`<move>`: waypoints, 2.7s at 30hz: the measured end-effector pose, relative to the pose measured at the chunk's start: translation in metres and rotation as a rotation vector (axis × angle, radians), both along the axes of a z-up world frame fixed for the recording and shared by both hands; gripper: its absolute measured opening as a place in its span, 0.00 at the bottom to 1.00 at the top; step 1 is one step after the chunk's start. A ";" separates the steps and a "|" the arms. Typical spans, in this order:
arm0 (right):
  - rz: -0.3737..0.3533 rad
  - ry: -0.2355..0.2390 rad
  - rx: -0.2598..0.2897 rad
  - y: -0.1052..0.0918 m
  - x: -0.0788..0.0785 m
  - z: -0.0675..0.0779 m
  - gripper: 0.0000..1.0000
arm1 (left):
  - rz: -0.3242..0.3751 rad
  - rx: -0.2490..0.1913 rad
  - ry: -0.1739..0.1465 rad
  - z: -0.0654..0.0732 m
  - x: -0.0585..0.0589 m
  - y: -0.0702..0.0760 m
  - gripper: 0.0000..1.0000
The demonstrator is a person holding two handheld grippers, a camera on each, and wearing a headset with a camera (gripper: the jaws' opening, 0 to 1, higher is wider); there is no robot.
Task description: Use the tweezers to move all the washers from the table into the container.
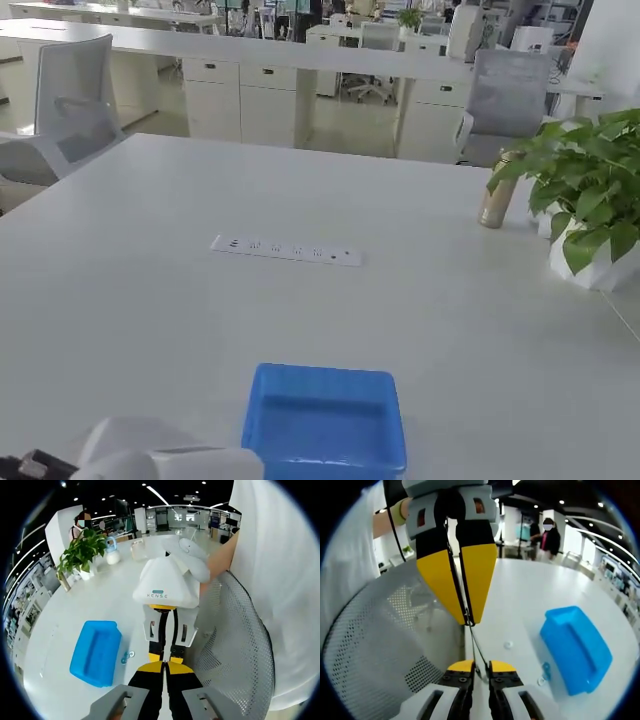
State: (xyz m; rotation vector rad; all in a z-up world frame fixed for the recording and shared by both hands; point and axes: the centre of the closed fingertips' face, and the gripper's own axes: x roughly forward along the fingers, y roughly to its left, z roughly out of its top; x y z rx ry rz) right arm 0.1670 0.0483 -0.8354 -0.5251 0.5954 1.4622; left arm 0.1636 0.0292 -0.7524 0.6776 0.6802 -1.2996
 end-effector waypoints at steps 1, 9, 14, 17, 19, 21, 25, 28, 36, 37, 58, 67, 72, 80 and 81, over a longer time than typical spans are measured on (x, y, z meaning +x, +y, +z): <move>0.000 0.003 -0.004 0.000 -0.001 -0.001 0.07 | -0.001 0.006 0.004 -0.002 0.000 0.000 0.00; 0.001 -0.005 -0.005 -0.001 0.000 0.002 0.07 | -0.008 0.003 0.015 -0.002 -0.001 -0.003 0.00; 0.001 -0.014 0.023 0.000 0.001 0.017 0.07 | -0.012 -0.002 0.022 -0.001 -0.001 -0.006 0.00; 0.008 -0.023 0.024 0.000 0.001 0.021 0.05 | -0.009 -0.004 0.021 -0.001 0.001 -0.006 0.00; -0.001 -0.018 0.019 0.000 0.002 0.018 0.04 | 0.007 -0.010 0.018 -0.001 0.004 -0.007 0.00; -0.018 0.005 0.023 -0.001 0.005 0.019 0.03 | 0.040 -0.048 -0.010 0.001 0.009 -0.010 0.00; -0.058 0.057 0.015 -0.004 0.008 0.020 0.02 | 0.119 -0.138 0.021 0.006 0.007 -0.010 0.07; -0.064 0.066 0.023 -0.005 0.006 0.019 0.02 | 0.153 -0.149 0.007 0.005 0.007 -0.005 0.08; -0.155 0.110 0.054 -0.007 0.016 0.020 0.02 | 0.367 -0.296 0.015 0.009 0.007 0.006 0.27; -0.179 0.128 0.060 -0.007 0.017 0.020 0.02 | 0.380 -0.304 0.018 0.010 0.006 0.007 0.30; -0.400 0.221 0.212 -0.032 0.061 0.067 0.02 | 1.016 -0.590 -0.209 0.026 0.051 0.100 0.87; -0.485 0.190 0.226 -0.054 0.098 0.091 0.02 | 0.944 -0.599 -0.322 0.036 0.063 0.093 0.99; -0.547 0.171 0.243 -0.062 0.130 0.103 0.02 | 0.909 -0.630 -0.322 0.036 0.062 0.086 0.99; -0.589 0.116 0.176 -0.062 0.178 0.087 0.03 | 0.858 -0.597 -0.308 0.027 0.061 0.078 0.99; -0.585 0.109 0.165 -0.061 0.181 0.084 0.03 | 0.859 -0.594 -0.303 0.025 0.062 0.079 0.99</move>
